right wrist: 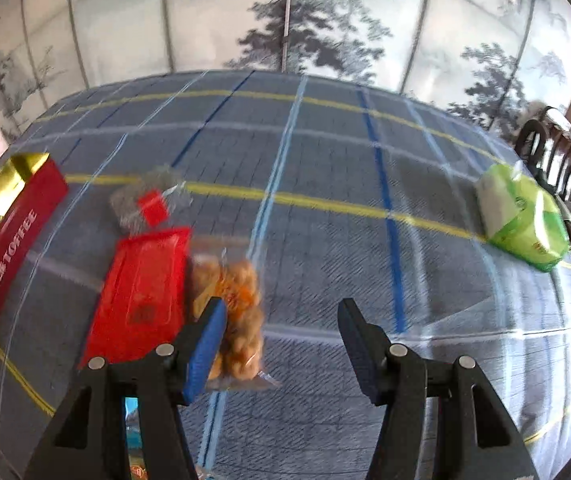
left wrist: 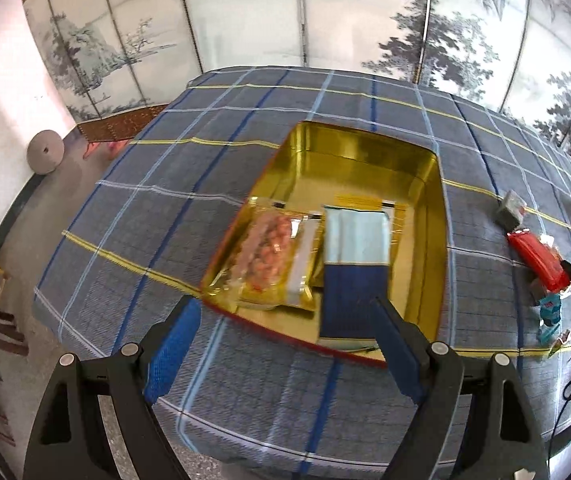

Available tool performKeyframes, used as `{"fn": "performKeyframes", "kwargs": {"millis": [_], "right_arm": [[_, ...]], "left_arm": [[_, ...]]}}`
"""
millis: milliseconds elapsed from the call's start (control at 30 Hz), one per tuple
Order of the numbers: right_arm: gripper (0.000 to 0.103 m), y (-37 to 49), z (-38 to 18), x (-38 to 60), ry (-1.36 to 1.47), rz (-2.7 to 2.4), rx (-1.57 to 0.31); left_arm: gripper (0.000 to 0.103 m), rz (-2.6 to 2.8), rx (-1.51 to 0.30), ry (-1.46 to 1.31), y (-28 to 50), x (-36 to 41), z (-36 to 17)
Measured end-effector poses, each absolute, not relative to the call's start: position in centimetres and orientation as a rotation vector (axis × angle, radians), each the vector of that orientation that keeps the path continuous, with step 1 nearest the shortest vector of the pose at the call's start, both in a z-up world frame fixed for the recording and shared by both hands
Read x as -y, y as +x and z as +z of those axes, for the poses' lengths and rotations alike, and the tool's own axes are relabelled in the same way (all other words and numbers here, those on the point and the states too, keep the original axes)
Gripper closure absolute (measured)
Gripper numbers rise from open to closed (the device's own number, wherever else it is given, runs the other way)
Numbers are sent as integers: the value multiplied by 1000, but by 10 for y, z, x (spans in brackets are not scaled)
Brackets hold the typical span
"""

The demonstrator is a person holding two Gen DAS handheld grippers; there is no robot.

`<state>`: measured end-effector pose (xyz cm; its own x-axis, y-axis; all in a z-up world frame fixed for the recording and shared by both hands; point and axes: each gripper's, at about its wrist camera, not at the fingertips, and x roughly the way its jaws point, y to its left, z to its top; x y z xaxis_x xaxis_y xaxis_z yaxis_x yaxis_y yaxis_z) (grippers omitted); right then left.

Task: Organize snacks

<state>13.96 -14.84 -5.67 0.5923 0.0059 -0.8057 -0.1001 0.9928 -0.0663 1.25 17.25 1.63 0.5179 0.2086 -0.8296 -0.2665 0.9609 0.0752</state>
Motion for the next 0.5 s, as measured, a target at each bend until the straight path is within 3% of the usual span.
{"fn": "performKeyframes", "kwargs": {"millis": [500], "right_arm": [[46, 144, -76, 135, -25, 177, -948]], "left_arm": [[19, 193, -1016, 27, 34, -113, 9]]}}
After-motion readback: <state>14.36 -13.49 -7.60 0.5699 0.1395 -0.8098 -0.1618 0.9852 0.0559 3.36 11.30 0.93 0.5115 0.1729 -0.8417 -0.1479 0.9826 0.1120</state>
